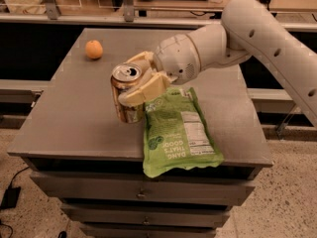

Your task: Move orange can near green rice chip bag

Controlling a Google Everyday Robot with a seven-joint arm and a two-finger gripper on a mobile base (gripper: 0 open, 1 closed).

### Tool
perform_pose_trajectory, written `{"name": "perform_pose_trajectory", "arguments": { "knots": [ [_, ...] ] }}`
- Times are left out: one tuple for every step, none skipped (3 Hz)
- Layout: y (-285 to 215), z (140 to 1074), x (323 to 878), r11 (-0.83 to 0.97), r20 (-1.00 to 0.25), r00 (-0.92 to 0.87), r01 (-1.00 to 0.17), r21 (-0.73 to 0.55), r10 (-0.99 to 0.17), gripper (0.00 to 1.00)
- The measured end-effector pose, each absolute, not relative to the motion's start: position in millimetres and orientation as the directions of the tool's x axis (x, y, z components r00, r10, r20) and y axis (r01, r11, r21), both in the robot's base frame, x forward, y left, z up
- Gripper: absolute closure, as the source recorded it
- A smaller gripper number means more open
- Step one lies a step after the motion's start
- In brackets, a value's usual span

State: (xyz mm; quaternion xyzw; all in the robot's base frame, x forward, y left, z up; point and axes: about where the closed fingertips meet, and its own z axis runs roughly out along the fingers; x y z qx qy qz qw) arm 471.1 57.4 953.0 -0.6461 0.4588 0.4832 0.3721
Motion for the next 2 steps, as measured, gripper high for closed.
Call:
{"name": "perform_pose_trajectory", "arguments": {
  "knots": [
    [64, 951, 455, -0.344, -0.961, 0.155, -0.936, -0.068, -0.231, 1.0],
    [71, 938, 442, -0.391, -0.96, 0.168, -0.918, -0.07, -0.222, 0.75]
  ]
}}
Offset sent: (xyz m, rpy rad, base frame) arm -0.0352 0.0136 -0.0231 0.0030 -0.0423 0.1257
